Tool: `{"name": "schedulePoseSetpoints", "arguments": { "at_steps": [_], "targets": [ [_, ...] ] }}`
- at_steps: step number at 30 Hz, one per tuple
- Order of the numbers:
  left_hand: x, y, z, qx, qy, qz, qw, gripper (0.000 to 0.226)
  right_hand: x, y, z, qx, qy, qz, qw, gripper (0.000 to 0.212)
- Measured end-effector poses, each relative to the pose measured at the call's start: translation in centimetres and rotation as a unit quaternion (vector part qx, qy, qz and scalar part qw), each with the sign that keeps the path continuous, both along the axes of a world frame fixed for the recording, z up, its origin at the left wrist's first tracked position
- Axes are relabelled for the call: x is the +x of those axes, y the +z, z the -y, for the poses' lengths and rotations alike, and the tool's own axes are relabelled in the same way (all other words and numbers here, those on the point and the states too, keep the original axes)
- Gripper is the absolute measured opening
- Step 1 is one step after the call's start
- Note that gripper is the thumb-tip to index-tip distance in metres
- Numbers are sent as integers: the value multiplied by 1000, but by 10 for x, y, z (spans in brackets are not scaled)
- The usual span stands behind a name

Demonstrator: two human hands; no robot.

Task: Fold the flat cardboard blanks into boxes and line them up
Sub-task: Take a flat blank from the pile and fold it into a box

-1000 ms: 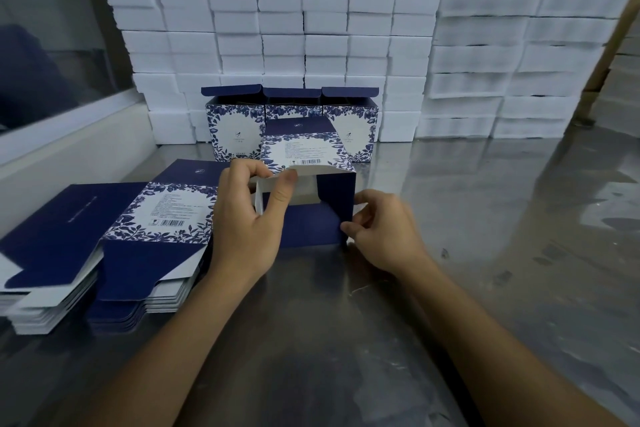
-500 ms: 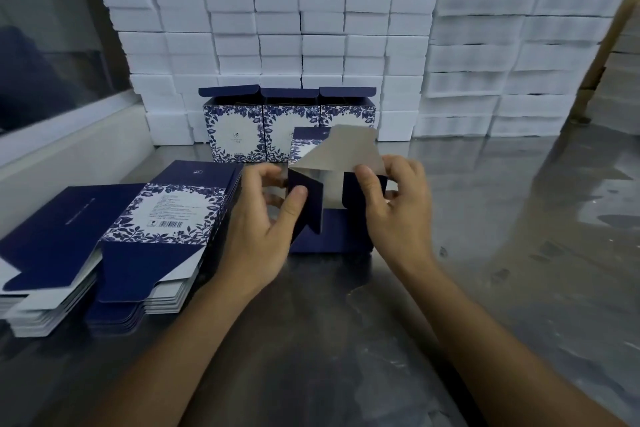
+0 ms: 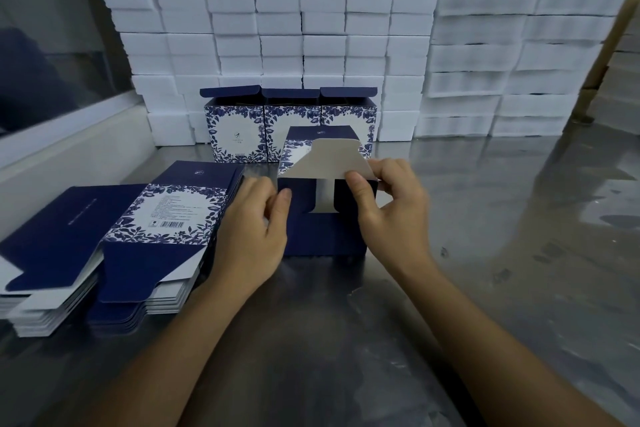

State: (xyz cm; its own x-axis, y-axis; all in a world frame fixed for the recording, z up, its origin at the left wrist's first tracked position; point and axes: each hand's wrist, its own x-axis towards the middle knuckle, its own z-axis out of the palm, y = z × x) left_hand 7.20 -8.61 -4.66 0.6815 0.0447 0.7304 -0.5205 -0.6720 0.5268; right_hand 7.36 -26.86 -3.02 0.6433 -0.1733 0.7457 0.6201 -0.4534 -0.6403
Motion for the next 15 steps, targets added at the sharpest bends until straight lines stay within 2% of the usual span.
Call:
{"name": "schedulePoseSetpoints", "arguments": {
  "at_steps": [7,12,15],
  "targets": [
    [4,-10,-5,93,12,-87,992,42,3,-2,1,28,-6,-20,999,10],
    [4,-9,-7,96,-2,-98,991,40,6,-4,2,35,-5,-24,999,12],
    [6,-14,-12,190,32,-176,965,39,7,-3,2,50,9,-35,998,5]
  ]
}}
